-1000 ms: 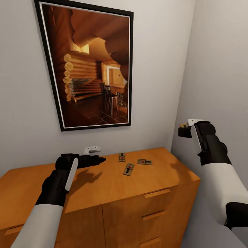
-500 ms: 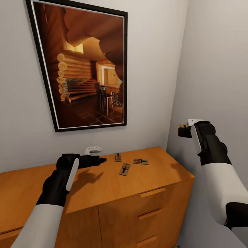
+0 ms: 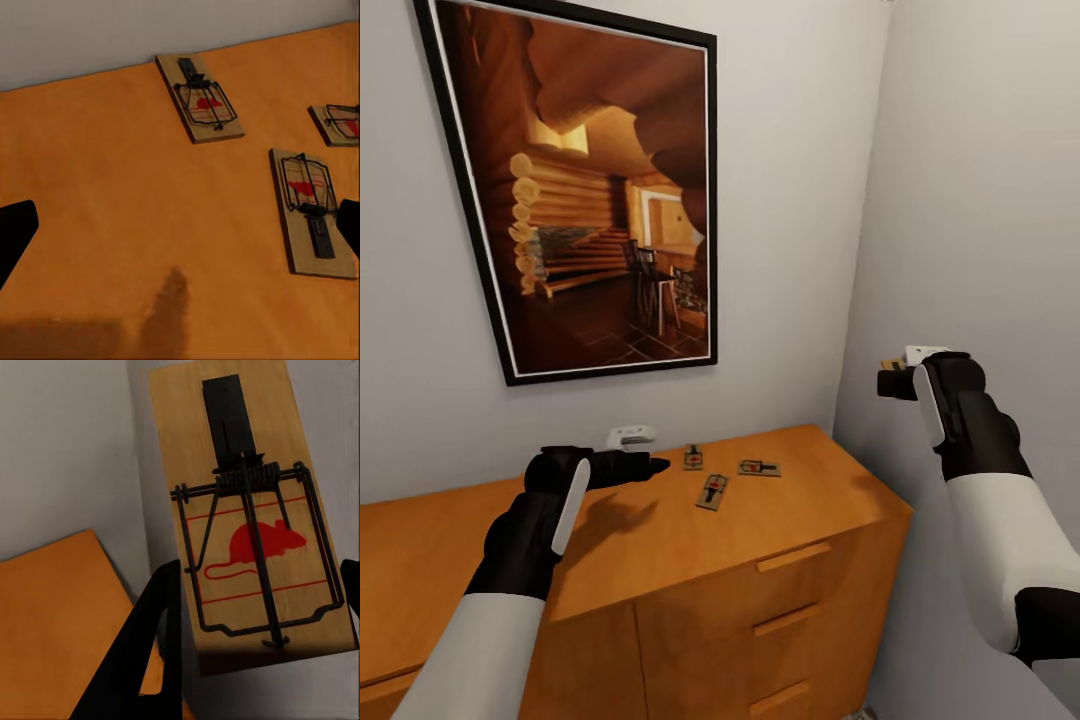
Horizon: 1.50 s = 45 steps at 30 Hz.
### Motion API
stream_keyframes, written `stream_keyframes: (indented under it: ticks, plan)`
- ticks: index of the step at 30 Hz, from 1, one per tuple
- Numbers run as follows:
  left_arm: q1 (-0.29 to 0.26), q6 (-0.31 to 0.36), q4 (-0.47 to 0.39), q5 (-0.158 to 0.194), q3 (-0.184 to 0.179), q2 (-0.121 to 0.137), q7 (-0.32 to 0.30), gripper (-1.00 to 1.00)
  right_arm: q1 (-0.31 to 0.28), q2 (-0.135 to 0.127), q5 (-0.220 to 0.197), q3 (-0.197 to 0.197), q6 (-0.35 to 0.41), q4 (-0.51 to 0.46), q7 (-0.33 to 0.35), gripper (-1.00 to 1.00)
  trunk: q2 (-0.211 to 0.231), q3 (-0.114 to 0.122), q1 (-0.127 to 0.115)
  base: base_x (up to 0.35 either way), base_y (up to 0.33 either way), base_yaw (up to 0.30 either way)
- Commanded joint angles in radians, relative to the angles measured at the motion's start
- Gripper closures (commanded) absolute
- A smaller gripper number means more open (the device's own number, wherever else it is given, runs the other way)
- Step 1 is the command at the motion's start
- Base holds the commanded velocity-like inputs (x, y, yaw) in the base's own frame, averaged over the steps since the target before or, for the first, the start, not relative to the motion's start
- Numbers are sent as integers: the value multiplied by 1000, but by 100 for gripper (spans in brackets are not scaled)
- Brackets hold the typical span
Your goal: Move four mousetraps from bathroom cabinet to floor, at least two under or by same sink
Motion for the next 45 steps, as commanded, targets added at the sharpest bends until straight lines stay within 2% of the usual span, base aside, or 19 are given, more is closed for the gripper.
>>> stream_keyframes:
  ticks: [1,14,18,20,24,26,29,30,32,36,45]
  plan:
    - [-1,6,-1,4,2,-1,0,-100,-1,0,-4,0,4,-1,-4,100,-1,-1,0,0,0,-222]
    - [-1,6,7,6,-34,-4,2,-100,-1,0,-4,2,4,-3,-4,100,-1,-1,0,0,0,-140]
    - [-1,6,19,8,-52,-19,4,-100,-1,4,-4,5,4,-10,-3,100,-1,-1,0,0,0,-14]
    - [-1,5,35,6,-62,-36,8,-100,-1,11,-4,18,4,-14,-2,100,-1,-1,0,0,0,-6]
    - [-1,2,65,-4,-70,-69,41,-100,-1,53,-4,60,4,-49,-1,100,-1,-1,0,0,0,-2]
    - [-1,-1,88,-13,-72,-90,95,-100,-1,108,-4,93,4,-113,-1,100,-1,-1,0,0,0,-1]
    - [-1,-2,102,-15,-73,-99,125,-100,-1,148,-4,107,4,-155,-1,100,-1,-1,0,0,0,0]
    - [-1,-3,108,-16,-73,-102,137,-100,-1,172,-4,113,4,-174,-1,100,-1,-1,0,0,0,0]
    - [-1,-3,112,-16,-73,-105,144,-100,-1,192,-4,117,4,-186,-1,100,-1,-1,0,0,0,0]
    - [-1,-4,116,-15,-73,-109,154,-100,-1,222,-4,122,4,-199,-1,100,-1,-1,0,0,0,0]
    - [-1,-5,116,-13,-75,-115,159,-100,-1,236,-4,123,4,-201,-1,100,-1,-1,0,0,0,0]
